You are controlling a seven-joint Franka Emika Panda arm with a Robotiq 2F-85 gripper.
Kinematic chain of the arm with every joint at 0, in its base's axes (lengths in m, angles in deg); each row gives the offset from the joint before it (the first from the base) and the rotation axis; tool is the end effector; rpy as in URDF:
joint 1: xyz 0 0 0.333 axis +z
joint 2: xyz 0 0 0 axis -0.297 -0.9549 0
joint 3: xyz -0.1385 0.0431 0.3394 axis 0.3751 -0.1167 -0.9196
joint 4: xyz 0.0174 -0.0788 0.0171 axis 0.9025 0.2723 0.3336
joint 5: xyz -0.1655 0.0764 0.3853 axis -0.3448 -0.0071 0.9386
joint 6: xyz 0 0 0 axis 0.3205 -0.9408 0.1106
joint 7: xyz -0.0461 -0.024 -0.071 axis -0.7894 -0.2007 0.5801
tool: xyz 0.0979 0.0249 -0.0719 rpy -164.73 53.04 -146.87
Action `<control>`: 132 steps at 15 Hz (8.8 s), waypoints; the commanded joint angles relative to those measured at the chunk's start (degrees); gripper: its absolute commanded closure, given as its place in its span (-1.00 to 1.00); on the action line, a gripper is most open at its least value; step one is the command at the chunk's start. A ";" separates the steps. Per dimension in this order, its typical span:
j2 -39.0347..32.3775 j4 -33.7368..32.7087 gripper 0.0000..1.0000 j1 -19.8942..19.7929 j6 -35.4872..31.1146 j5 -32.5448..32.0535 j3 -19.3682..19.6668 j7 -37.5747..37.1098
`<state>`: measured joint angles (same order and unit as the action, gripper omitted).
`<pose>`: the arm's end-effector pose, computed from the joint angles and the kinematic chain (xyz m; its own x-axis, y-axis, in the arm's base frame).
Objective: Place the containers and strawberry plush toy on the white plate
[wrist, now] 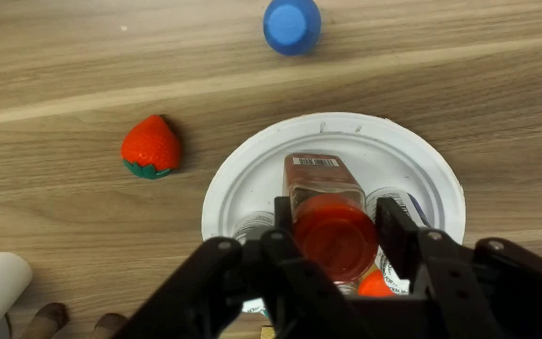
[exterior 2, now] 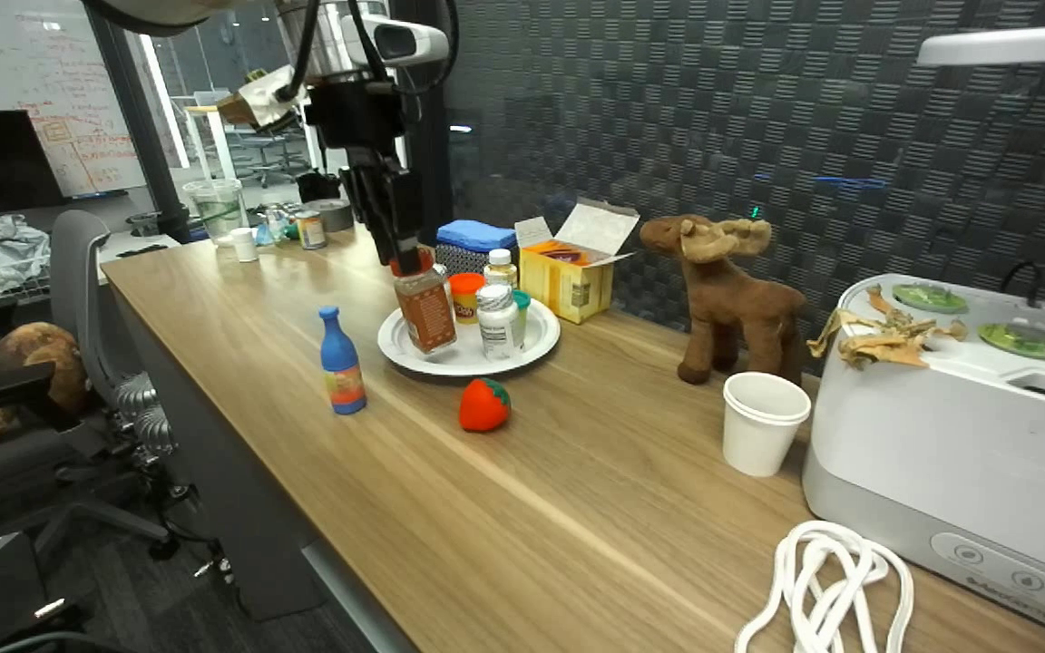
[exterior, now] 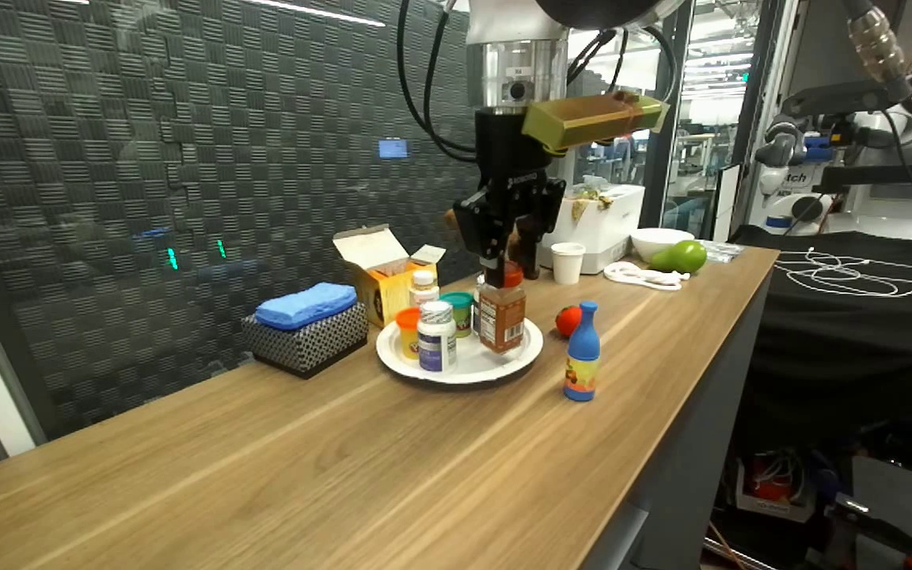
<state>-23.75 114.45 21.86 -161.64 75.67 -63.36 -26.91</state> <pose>0.5735 0.0905 0.4296 0.9847 -0.1287 0.1177 -0.1420 -0.9835 0.1125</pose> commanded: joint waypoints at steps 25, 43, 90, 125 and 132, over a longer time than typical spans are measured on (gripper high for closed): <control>-12.60 -14.16 0.54 1.21 -4.15 -1.06 2.71 0.33; -2.66 -8.10 -0.99 3.58 0.57 -5.76 2.61 -3.90; 13.29 17.44 0.90 -2.56 -3.29 7.94 -1.14 -12.76; -7.27 -5.27 0.90 0.34 -3.02 6.28 -0.15 -4.70; -8.42 -6.58 0.90 0.36 -2.42 5.10 0.95 -5.20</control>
<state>-30.93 110.25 21.29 -165.15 80.78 -63.62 -32.87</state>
